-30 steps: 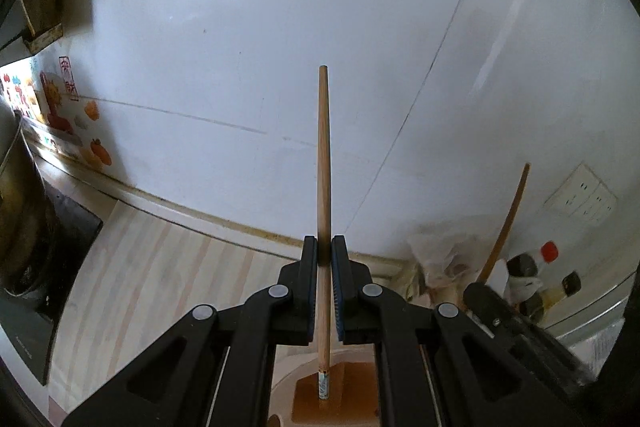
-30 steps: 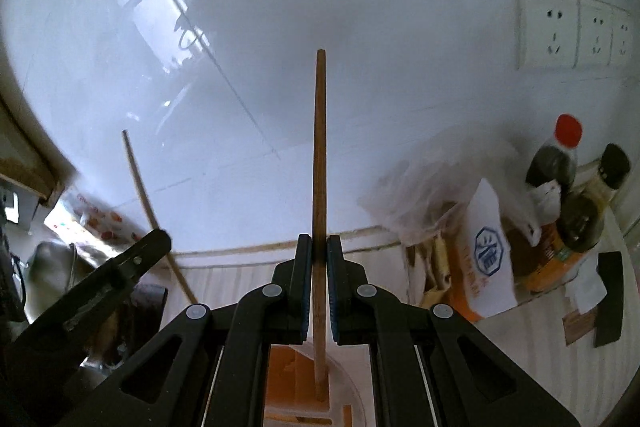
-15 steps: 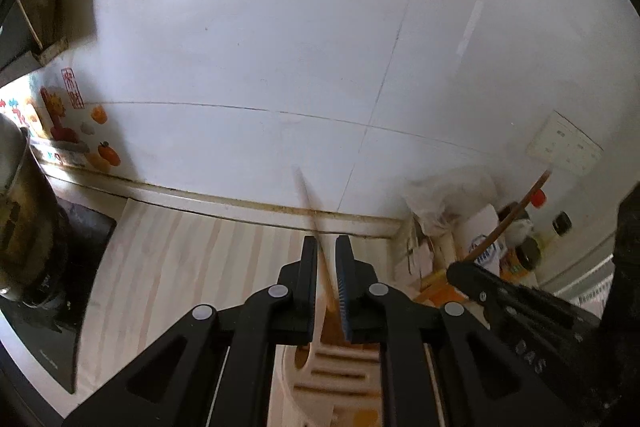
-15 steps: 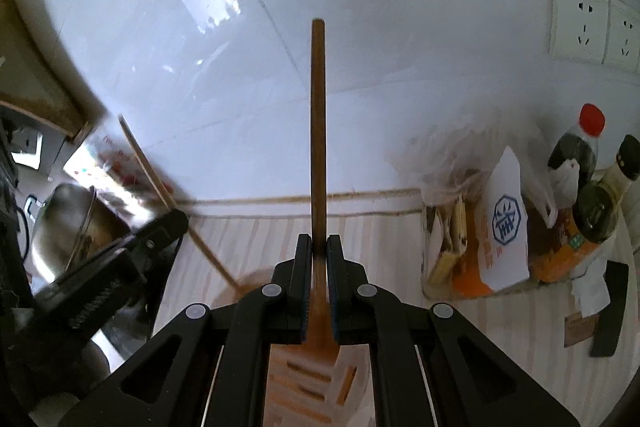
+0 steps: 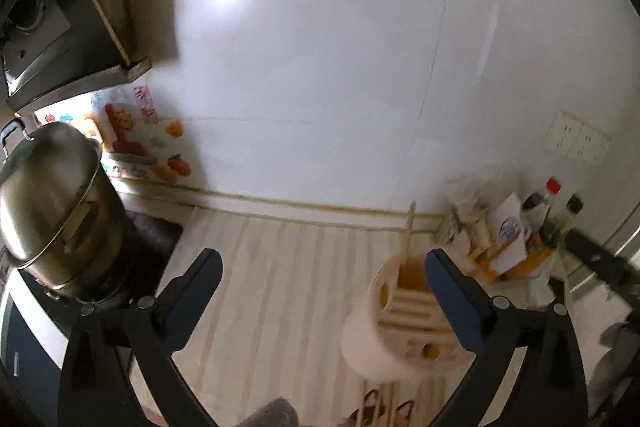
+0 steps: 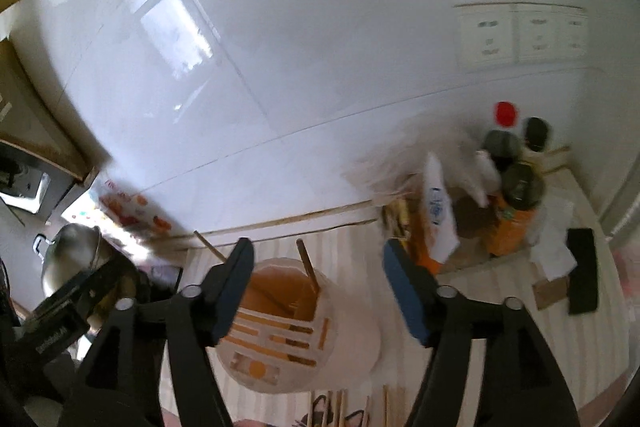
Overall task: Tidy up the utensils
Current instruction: 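Open both tools to drop the chopsticks into the pink holder, then return to the row and grasp another chopstick with each tool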
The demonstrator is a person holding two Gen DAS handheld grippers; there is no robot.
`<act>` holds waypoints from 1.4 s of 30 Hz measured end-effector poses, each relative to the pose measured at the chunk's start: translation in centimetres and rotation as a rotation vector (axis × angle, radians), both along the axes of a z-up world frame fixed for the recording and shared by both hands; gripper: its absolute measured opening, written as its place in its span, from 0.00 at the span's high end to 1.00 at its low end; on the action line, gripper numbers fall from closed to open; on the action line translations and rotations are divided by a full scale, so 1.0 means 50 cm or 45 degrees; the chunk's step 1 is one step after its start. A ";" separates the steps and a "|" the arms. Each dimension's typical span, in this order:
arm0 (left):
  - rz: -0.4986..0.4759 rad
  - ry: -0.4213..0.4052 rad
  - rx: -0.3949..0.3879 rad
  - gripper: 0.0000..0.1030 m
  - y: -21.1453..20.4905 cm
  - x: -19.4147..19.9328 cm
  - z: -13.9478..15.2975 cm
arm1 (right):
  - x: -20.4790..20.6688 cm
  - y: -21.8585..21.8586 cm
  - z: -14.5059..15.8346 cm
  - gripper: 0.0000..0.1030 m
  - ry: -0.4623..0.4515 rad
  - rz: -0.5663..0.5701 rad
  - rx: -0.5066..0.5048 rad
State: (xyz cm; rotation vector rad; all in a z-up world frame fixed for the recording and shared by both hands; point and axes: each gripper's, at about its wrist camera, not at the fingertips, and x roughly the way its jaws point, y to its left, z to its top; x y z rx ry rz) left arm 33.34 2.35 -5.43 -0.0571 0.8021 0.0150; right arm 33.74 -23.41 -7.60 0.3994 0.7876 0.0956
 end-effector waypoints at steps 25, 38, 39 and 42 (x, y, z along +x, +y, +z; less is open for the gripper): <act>-0.286 0.901 0.042 0.43 -0.132 -0.129 -0.581 | -0.200 -0.035 -0.456 0.67 0.735 -0.017 -0.027; -0.226 0.870 0.076 0.95 -0.102 -0.143 -0.589 | -0.216 -0.002 -0.546 0.70 0.913 0.088 -0.063; -0.215 0.877 0.072 0.95 -0.094 -0.148 -0.590 | -0.216 0.002 -0.544 0.83 0.909 0.096 -0.095; -0.189 0.890 0.061 0.95 -0.068 -0.160 -0.591 | -0.223 0.004 -0.544 0.95 0.915 0.090 -0.130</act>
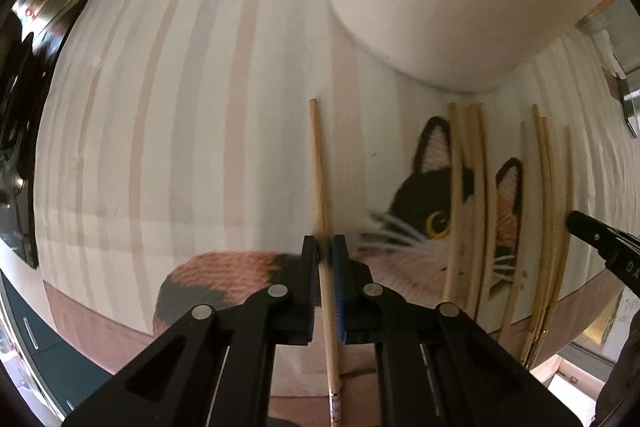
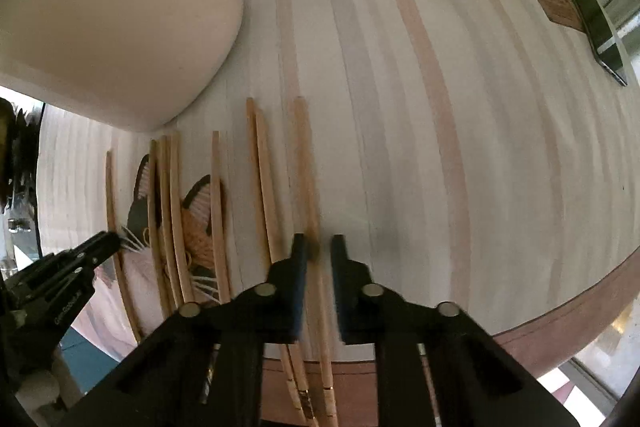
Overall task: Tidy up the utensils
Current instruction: 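Return to the row and grasp another chopstick with each tool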
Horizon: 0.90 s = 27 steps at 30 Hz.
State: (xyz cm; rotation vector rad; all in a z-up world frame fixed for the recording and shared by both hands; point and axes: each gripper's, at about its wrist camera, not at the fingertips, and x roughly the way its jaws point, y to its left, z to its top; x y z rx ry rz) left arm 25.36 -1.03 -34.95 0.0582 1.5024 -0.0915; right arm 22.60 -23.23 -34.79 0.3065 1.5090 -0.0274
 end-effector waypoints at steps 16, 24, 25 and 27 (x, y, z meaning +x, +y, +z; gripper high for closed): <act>-0.005 0.006 0.011 0.95 0.030 -0.002 0.008 | -0.078 -0.062 0.012 0.94 0.106 -0.007 -0.081; -0.011 0.008 0.020 0.95 0.023 0.011 0.006 | -0.031 -0.019 0.014 0.94 0.126 0.014 -0.131; -0.011 0.007 0.020 0.95 0.022 0.011 0.006 | -0.024 -0.014 0.014 0.94 0.126 0.016 -0.138; -0.010 0.006 0.021 0.95 0.023 0.012 0.007 | -0.022 0.001 0.008 0.94 0.128 0.024 -0.154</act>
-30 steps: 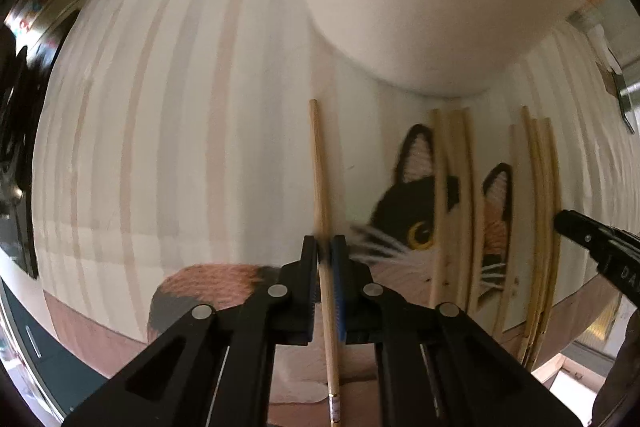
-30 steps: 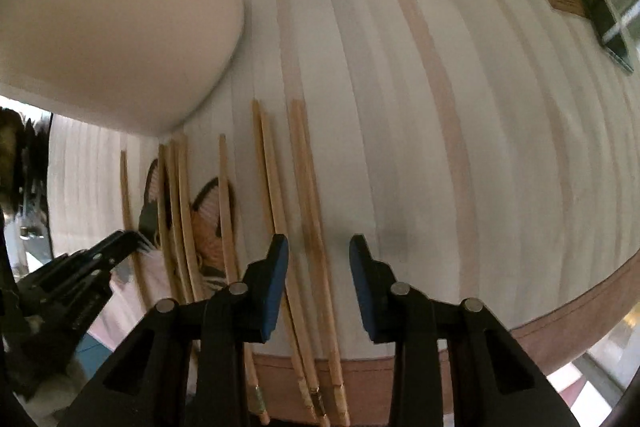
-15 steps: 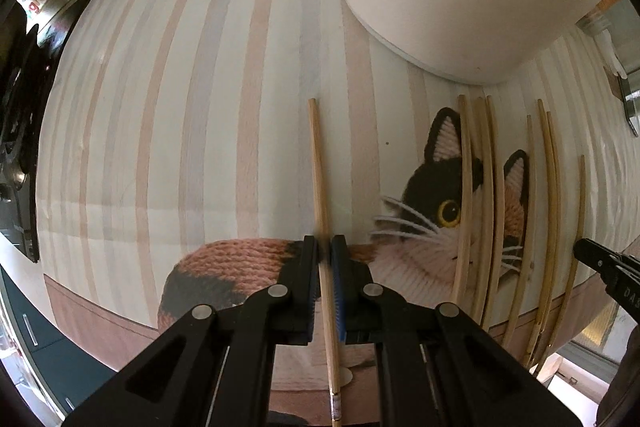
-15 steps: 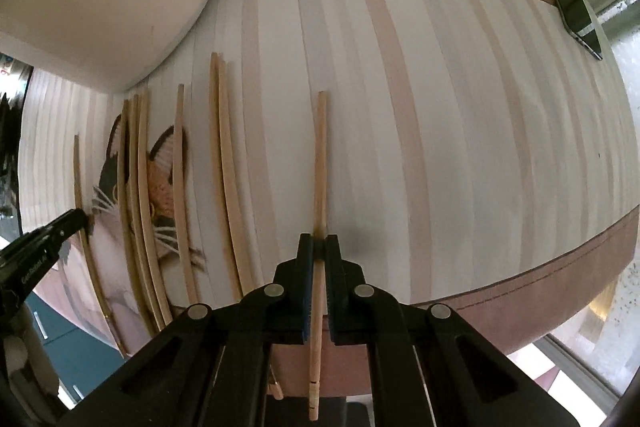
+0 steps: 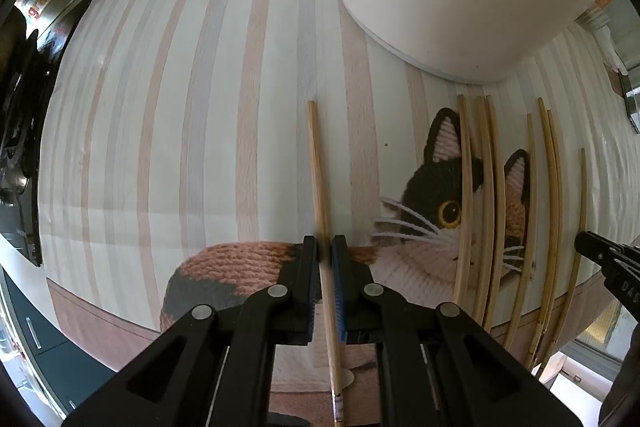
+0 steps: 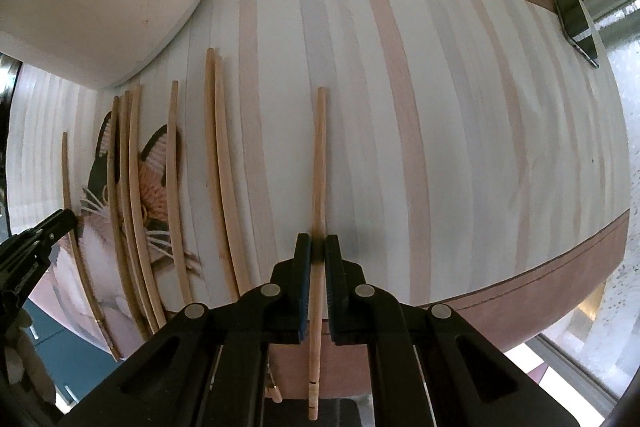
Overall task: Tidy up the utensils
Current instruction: 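Return to the row and grasp another chopstick with each tool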
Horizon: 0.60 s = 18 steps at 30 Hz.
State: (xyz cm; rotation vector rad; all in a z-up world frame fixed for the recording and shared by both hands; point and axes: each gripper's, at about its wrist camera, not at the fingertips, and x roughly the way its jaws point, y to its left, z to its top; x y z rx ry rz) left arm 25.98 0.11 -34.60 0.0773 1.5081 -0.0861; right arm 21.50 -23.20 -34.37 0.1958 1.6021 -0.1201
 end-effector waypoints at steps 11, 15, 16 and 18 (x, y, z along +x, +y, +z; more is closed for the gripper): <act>-0.031 -0.019 0.027 0.95 -0.011 -0.003 -0.001 | 0.012 0.040 -0.010 0.93 0.007 0.046 -0.054; -0.029 -0.074 0.057 0.96 -0.012 -0.012 0.017 | 0.004 0.043 -0.008 0.93 -0.013 0.029 -0.041; -0.027 -0.104 0.066 0.96 -0.010 -0.015 0.031 | 0.001 0.039 -0.009 0.93 -0.023 0.011 -0.031; -0.027 -0.158 0.074 0.96 -0.009 -0.018 0.056 | -0.002 0.020 -0.005 0.93 -0.058 -0.017 -0.026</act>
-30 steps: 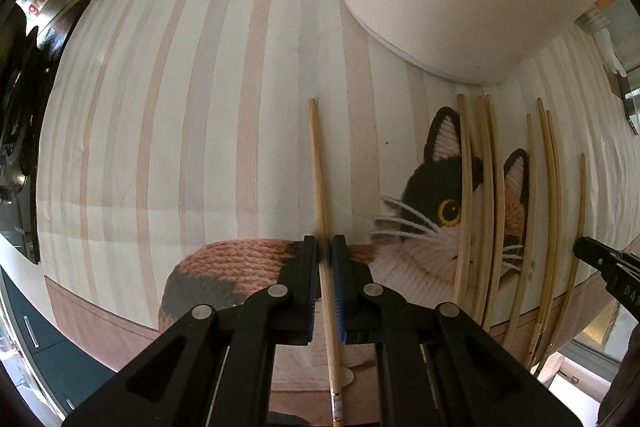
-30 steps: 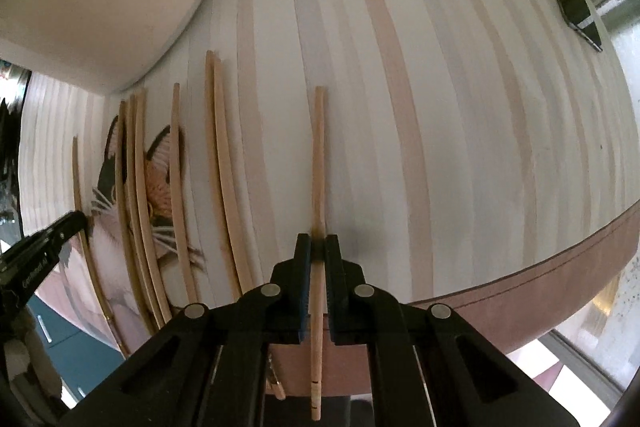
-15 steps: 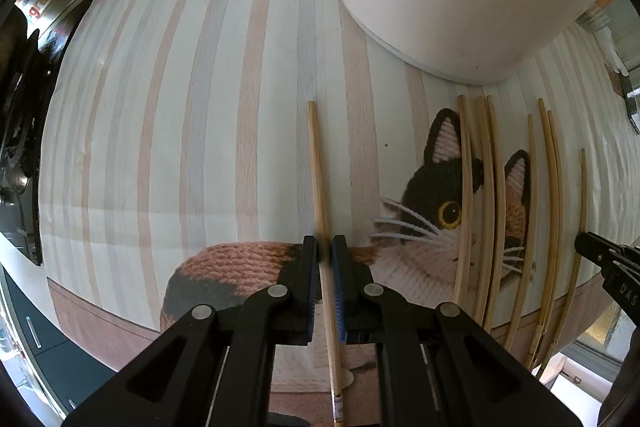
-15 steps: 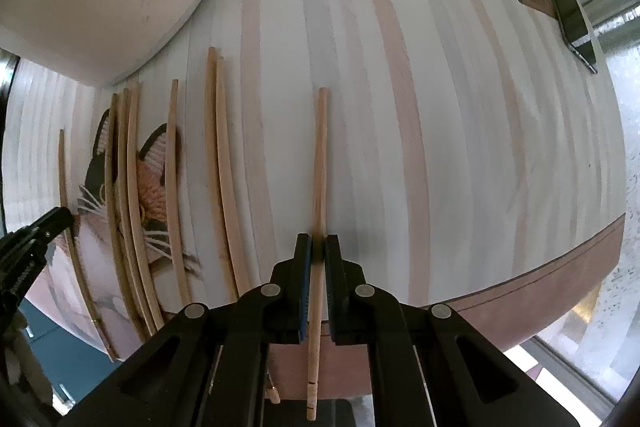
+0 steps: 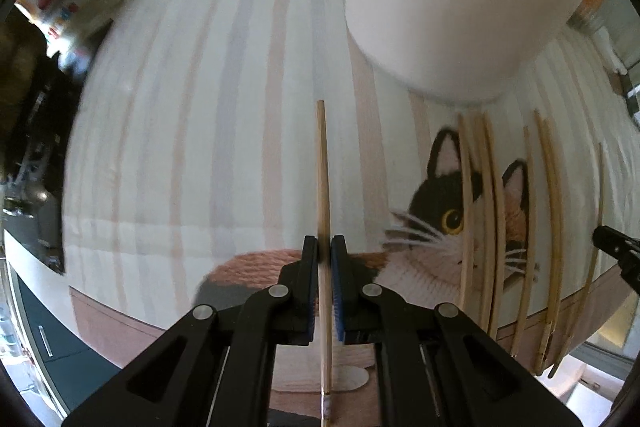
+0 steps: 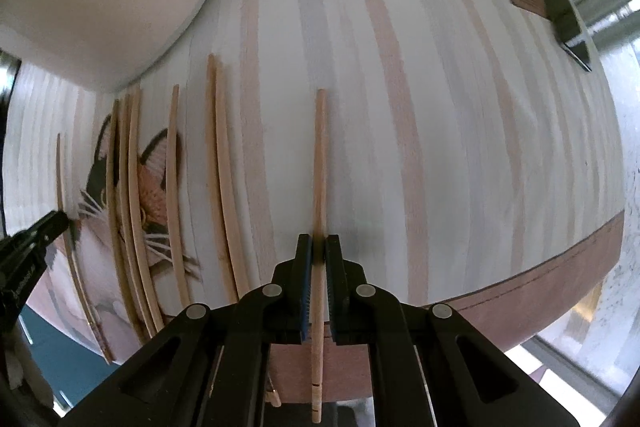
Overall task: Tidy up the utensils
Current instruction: 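Lift both chopsticks and lower them tip-first into the pink holder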
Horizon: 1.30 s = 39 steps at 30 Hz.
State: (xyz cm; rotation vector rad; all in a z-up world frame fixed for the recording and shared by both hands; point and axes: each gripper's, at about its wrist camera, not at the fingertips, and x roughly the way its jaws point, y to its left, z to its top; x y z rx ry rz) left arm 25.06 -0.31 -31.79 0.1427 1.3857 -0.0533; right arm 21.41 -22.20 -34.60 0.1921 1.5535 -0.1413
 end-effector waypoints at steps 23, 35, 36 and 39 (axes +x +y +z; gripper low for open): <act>0.158 -0.604 -0.260 0.96 0.061 0.020 0.426 | 0.010 -0.033 0.349 0.94 -0.634 -0.103 0.015; 0.128 -0.839 -0.499 0.96 0.028 0.136 0.681 | 0.149 -0.024 0.612 0.94 -1.034 -0.110 0.133; 0.122 -0.845 -0.495 0.96 0.020 0.149 0.684 | 0.166 -0.022 0.623 0.94 -1.060 -0.112 0.139; 0.095 -0.846 -0.477 0.96 -0.004 0.194 0.686 | 0.221 -0.010 0.643 0.94 -1.100 -0.107 0.154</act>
